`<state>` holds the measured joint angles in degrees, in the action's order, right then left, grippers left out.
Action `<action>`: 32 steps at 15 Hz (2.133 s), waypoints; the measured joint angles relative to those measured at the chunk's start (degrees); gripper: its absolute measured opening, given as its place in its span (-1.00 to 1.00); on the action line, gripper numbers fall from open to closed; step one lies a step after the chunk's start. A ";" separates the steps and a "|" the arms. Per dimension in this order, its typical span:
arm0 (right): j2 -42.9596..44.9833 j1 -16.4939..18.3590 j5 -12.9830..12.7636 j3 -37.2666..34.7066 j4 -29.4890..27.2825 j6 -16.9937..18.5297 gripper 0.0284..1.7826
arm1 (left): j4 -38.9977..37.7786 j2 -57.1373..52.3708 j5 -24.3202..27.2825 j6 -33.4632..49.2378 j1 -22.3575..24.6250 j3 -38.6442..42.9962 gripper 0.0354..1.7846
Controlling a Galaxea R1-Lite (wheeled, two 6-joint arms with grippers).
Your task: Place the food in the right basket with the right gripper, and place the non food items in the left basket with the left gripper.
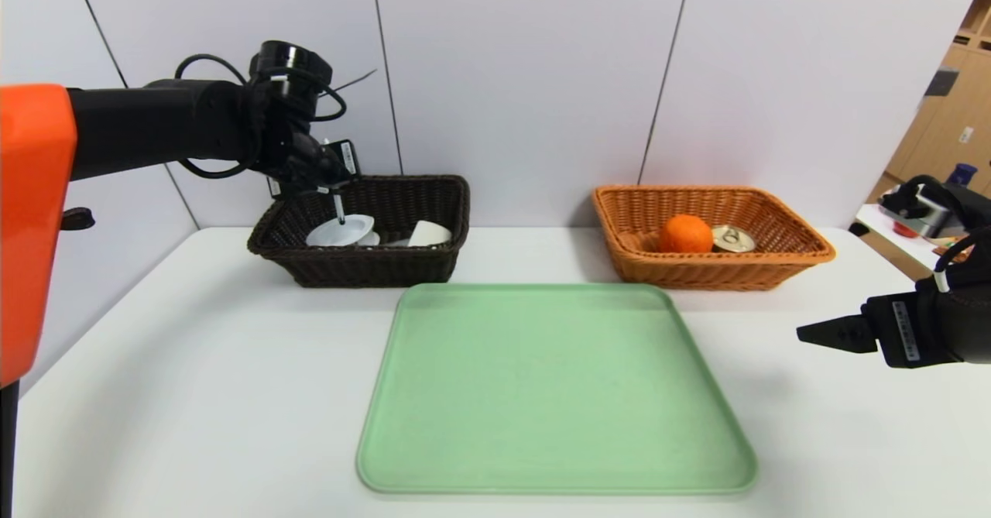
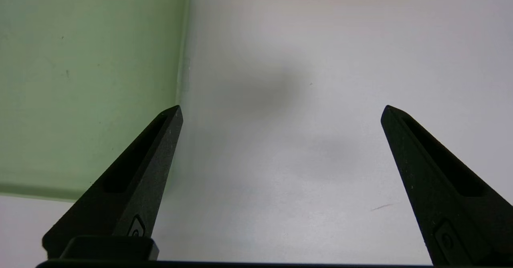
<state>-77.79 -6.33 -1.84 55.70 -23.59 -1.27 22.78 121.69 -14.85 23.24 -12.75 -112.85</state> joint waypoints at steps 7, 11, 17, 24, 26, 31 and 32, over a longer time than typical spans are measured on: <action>1.11 -0.01 -0.06 -0.11 -0.09 -0.07 0.92 | -0.35 -1.04 -0.69 -0.59 0.00 0.06 0.26; 2.66 0.68 -0.30 0.09 -0.09 -0.29 0.92 | 1.02 -9.17 -0.55 -4.36 -2.05 0.28 0.52; 10.59 2.06 -1.21 1.60 -0.39 -0.57 0.92 | 15.10 -31.17 -2.05 -11.61 -4.39 1.52 0.73; 30.38 4.68 -2.26 -7.35 -0.17 -0.71 0.92 | 20.76 -64.00 -3.40 -10.79 8.87 29.20 0.83; 37.36 4.73 -2.40 -11.19 -0.09 -0.74 0.92 | 21.37 -75.11 -3.39 -11.14 10.33 39.51 0.85; 57.28 5.32 -2.76 -22.13 -0.05 -1.62 0.92 | 22.72 -98.65 -2.84 -17.02 11.65 58.42 0.87; 60.89 5.67 -2.73 -23.74 0.00 -2.00 0.92 | 22.64 -102.25 -1.74 -18.75 11.74 60.70 0.87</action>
<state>-16.90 -0.66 -4.57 31.96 -23.59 -3.27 45.42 19.43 -16.59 4.49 -1.01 -52.15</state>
